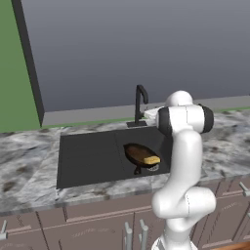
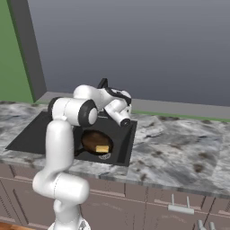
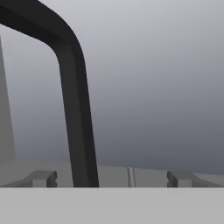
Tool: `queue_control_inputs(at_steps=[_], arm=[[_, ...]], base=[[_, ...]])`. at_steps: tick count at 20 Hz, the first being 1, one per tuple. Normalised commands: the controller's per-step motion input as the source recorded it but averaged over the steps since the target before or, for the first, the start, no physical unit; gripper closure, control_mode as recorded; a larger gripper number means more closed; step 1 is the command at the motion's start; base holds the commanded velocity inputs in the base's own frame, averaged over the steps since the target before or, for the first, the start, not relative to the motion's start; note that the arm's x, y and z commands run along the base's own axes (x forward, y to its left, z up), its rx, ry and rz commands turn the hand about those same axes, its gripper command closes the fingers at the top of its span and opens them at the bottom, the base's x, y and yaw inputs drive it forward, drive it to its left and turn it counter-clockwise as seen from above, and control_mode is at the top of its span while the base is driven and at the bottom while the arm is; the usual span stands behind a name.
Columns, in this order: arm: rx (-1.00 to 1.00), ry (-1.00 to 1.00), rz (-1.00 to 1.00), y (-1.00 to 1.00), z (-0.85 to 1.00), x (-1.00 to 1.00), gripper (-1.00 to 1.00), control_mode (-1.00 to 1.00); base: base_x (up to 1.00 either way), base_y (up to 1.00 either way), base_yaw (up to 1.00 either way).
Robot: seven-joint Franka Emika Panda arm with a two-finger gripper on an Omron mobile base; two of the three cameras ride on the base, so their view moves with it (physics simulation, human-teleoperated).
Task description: Pick the pan and sponge and place them into the sink. Then turn on the water.
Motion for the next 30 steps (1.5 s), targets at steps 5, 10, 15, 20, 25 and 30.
queue_control_inputs(at_steps=[5,10,15,20,25,30], arm=[[0.00,0.01,-0.02,-0.01,-0.06,0.24,-1.00,-1.00],[0.00,0.00,0.00,0.00,-0.04,0.23,-1.00,-1.00],[0.00,0.01,0.00,-0.01,-0.06,0.21,-1.00,-1.00],[0.00,0.06,-0.01,-0.08,-0.10,0.09,-1.00,-1.00],[0.00,0.08,-0.01,-0.01,-0.15,0.19,-1.00,-1.00],[0.00,0.01,0.00,0.02,-0.09,0.31,-1.00,-1.00]], base=[[0.00,0.00,0.00],[0.00,0.00,0.00],[0.00,0.00,0.00],[0.00,0.00,0.00],[0.00,0.00,0.00],[0.00,0.00,0.00]])
